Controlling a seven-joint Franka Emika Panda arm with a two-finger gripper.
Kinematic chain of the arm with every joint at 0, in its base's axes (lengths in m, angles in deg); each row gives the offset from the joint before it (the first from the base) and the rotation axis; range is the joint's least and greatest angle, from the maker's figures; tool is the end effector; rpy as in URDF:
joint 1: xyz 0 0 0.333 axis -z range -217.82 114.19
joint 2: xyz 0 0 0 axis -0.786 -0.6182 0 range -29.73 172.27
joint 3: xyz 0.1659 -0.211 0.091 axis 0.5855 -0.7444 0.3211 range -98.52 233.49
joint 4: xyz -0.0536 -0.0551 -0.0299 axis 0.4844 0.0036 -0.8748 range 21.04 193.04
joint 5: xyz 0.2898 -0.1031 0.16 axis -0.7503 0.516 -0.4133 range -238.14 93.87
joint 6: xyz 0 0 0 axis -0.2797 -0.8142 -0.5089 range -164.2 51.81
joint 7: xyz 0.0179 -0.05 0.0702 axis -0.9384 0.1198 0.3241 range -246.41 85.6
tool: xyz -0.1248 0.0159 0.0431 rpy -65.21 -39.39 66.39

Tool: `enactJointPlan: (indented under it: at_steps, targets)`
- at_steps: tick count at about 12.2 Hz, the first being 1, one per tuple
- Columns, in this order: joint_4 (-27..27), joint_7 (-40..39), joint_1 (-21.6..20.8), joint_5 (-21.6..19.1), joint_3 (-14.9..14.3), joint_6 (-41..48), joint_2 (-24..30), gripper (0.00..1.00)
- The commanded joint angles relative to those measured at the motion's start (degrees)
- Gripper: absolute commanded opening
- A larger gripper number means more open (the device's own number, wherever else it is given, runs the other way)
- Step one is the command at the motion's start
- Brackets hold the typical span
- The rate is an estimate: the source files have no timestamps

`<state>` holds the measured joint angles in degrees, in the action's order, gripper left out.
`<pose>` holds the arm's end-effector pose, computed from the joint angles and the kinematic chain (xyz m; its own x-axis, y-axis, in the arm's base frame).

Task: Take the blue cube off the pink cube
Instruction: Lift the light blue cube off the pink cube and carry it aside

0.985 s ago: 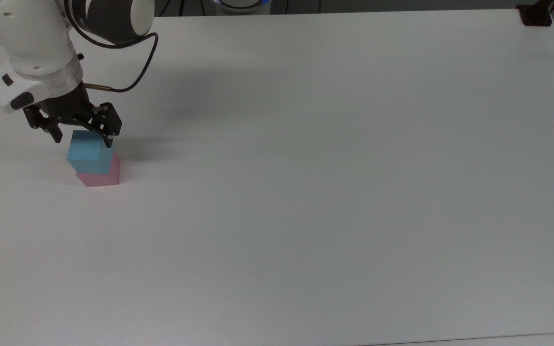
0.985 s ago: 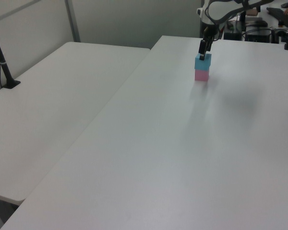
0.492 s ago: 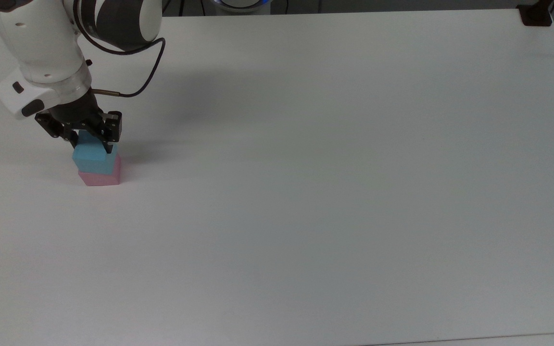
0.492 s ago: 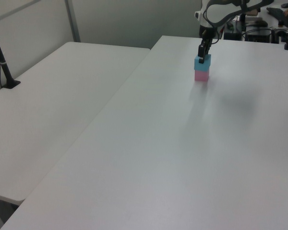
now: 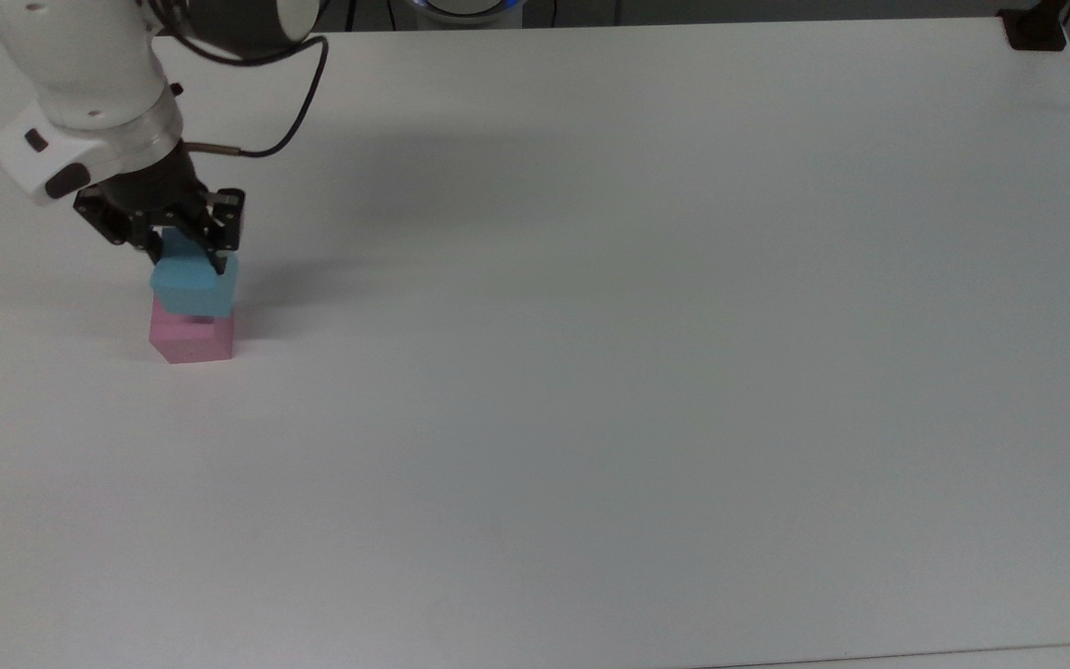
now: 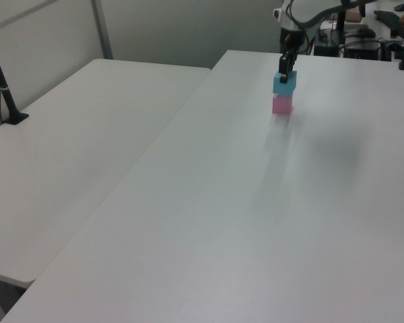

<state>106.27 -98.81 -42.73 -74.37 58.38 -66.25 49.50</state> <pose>0.5999 -0.1823 0.4015 0.9952 0.0051 0.0977 -0.0004 -0.9984 0.0559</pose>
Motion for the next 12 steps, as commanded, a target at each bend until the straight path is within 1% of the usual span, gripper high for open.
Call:
enactJointPlan:
  at_steps: [1, 3, 4, 5, 7, 9, 10, 12]
  targets:
    - [1.39, 8.70, -5.20, 0.38, 0.56, 2.63, 2.62, 0.41]
    - [0.69, 16.33, -7.66, 0.65, 2.15, 1.92, 0.95, 0.41]
    - [-0.80, 19.94, -9.33, 0.56, 2.59, 1.92, -0.62, 0.41]
    - [-1.07, 21.46, -10.13, 0.47, 2.68, 1.92, -1.51, 0.41]
    - [-2.48, 21.74, -11.71, 0.65, 2.94, 1.84, -3.35, 0.41]
    - [-3.35, 22.00, -12.24, 0.91, 3.99, 1.75, -5.29, 0.41]
    - [-5.36, 22.44, -12.25, 0.83, 4.78, 1.66, -7.21, 0.41]
    - [-5.82, 23.05, -13.20, 1.00, 5.49, 1.22, -9.15, 0.41]
